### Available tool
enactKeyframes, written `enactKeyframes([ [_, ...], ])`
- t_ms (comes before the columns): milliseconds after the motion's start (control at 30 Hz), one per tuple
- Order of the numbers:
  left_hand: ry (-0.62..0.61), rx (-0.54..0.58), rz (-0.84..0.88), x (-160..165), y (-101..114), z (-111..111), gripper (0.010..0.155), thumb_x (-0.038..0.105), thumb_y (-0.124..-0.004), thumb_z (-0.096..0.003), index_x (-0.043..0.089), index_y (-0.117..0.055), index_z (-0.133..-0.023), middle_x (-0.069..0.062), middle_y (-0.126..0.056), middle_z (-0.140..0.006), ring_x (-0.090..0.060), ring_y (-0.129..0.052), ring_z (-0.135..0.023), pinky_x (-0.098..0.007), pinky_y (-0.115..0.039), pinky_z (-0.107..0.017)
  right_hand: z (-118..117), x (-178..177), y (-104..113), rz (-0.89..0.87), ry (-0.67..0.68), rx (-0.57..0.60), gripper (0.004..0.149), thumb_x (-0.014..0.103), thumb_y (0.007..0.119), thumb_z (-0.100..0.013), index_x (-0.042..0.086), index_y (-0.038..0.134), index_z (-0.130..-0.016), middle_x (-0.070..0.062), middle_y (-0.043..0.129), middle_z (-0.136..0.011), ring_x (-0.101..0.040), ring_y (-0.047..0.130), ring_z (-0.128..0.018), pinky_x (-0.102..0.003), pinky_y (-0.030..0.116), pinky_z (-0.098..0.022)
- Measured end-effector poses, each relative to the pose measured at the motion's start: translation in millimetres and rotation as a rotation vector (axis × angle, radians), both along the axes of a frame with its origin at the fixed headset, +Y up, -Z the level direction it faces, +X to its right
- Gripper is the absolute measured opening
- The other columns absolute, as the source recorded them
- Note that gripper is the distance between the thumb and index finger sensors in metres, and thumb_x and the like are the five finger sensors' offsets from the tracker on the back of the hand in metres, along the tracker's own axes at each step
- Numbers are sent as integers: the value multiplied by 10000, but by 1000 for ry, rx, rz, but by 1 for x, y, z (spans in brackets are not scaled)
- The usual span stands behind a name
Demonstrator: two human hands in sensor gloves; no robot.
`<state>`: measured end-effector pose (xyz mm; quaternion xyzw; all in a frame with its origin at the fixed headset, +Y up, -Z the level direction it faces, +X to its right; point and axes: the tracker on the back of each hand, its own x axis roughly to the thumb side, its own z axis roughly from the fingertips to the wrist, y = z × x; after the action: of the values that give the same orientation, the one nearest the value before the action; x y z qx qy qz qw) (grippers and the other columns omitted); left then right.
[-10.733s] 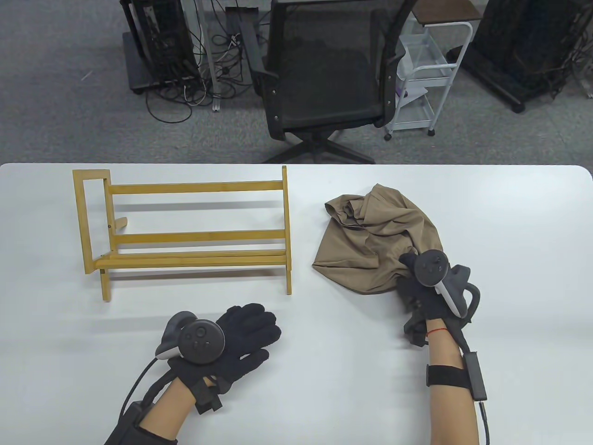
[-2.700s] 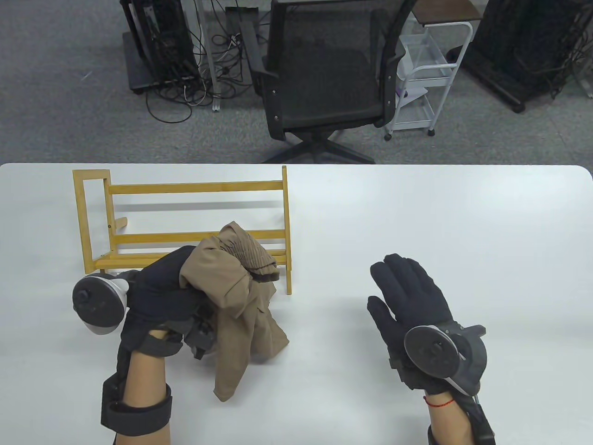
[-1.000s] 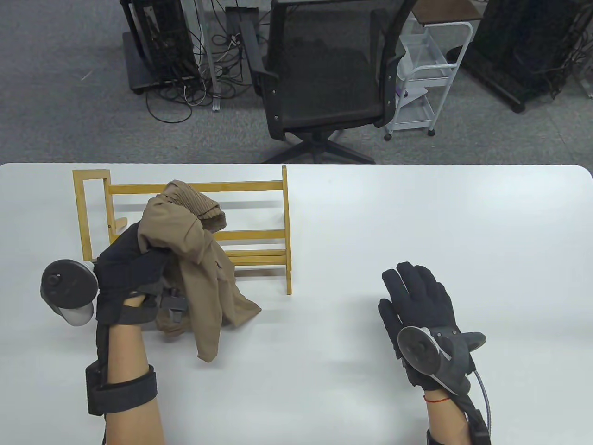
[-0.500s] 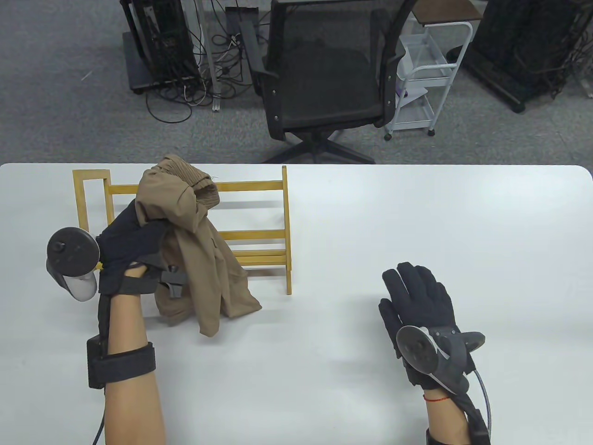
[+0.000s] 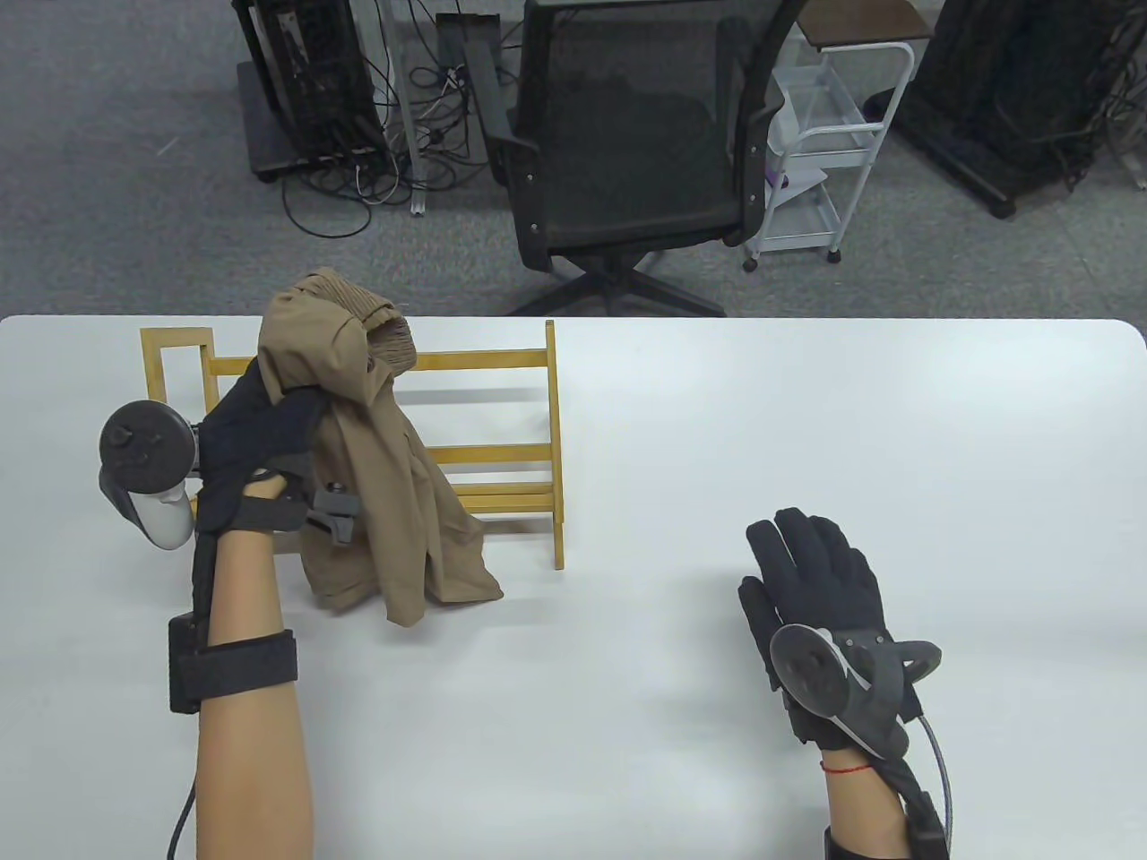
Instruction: Hang shorts on book rack
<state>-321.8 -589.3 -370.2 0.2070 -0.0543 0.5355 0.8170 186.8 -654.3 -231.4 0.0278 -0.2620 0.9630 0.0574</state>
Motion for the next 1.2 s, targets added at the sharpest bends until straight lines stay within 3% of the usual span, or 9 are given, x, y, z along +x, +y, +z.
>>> enactKeyframes([
  [1200,66,-114,83,7,-3,-46,444,432,-844,-514,221,-790,-900,21,-979,-750,-236,-998,-634,-502,-769,-554,0,5,-3,-7,-19,-9,571,547,757,-447,388,660,-987,46,667,-1124,-289,727,-1022,-495,678,-732],
])
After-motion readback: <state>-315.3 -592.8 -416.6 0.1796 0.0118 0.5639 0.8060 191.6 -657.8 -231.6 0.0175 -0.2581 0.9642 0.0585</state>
